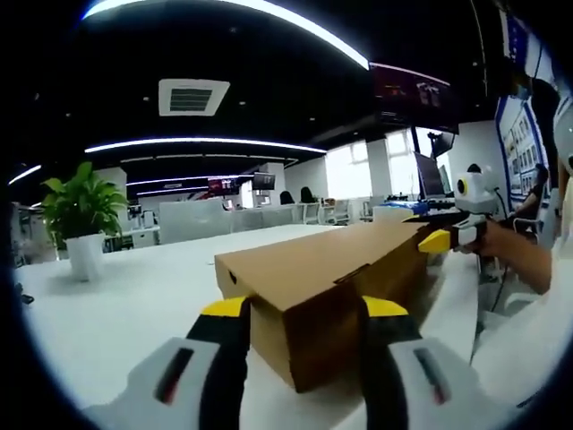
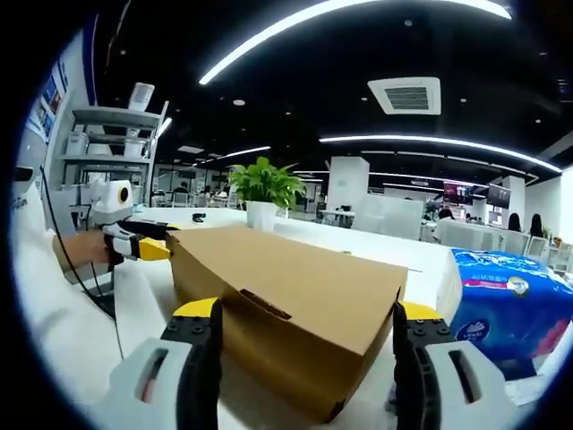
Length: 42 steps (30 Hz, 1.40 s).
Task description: Operate the shoe box by opening the lid, removing the specified soft item, and placing it in the target area until the item is outside and the box remains undamaged.
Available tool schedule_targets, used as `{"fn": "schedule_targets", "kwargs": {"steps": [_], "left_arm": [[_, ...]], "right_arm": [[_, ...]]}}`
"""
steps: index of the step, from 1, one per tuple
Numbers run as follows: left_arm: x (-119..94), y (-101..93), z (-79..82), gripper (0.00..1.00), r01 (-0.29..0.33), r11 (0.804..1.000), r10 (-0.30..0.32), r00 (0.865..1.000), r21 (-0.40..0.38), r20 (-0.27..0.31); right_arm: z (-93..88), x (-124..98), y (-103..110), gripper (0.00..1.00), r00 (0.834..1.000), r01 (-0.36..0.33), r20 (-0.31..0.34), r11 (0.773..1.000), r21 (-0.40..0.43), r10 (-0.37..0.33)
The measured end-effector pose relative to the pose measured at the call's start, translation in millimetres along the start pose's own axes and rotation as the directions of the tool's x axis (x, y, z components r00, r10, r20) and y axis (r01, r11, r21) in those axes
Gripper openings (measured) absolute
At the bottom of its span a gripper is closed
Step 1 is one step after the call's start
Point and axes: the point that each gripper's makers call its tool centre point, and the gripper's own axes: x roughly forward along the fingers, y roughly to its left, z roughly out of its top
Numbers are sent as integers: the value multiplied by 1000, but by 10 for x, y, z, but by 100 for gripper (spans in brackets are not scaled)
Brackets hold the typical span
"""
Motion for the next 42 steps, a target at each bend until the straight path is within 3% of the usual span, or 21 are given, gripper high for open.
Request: {"fn": "schedule_targets", "kwargs": {"steps": [35, 42], "left_arm": [[20, 53, 0, 47, 18, 1000, -18, 1000, -3, -22], [25, 63, 6, 48, 25, 1000, -25, 999, -4, -20]], "right_arm": [[-12, 5, 12, 80, 1000, 22, -12, 999, -25, -22], [27, -7, -2, 83, 1000, 27, 13, 999, -18, -27]]}}
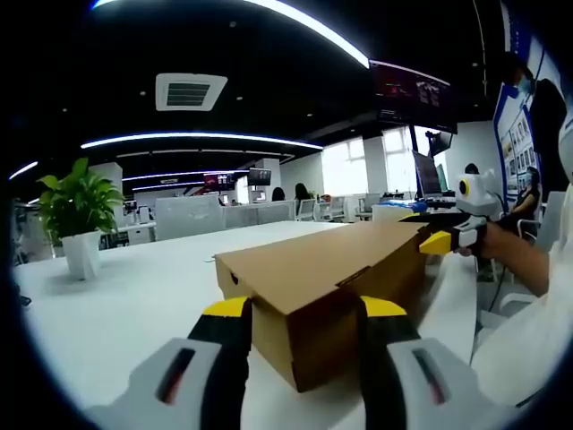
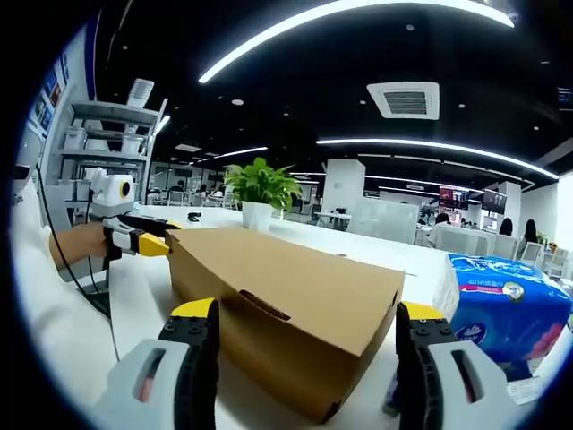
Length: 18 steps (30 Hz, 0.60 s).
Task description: Operate the shoe box by opening the lid, removing the specified soft item, and placing it in the target area until the item is outside and the box remains undamaged.
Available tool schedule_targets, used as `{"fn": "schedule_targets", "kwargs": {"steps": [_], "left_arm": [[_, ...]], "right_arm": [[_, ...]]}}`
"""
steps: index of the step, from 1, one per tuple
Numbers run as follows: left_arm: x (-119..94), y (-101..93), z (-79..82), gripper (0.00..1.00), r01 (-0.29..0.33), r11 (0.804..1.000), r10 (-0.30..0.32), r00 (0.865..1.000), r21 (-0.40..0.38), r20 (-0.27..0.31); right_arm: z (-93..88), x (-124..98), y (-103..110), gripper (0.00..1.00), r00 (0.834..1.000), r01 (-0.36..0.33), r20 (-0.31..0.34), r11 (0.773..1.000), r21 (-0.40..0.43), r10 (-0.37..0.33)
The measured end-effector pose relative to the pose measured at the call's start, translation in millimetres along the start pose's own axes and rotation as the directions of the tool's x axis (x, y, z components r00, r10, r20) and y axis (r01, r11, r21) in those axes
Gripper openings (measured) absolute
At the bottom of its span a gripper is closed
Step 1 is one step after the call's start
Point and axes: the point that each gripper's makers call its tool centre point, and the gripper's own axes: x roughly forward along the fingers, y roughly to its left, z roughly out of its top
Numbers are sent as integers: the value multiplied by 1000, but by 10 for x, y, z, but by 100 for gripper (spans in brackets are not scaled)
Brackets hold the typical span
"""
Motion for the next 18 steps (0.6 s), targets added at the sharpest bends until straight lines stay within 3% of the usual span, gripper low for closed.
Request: {"fn": "schedule_targets", "kwargs": {"steps": [6, 9, 18], "left_arm": [[-26, -11, 56, 47, -2, 1000, 2, 1000, 20, 6], [-61, -12, 159, 47, 1, 1000, -2, 1000, 17, 31], [-156, -41, 377, 53, 86, 987, -82, 996, -137, 38]], "right_arm": [[32, -9, 17, 82, 1000, -1, -2, 1000, -19, 1], [75, -17, 29, 82, 1000, -7, 8, 1000, -16, 7], [172, -57, -3, 79, 999, -21, 32, 1000, 17, 21]]}}
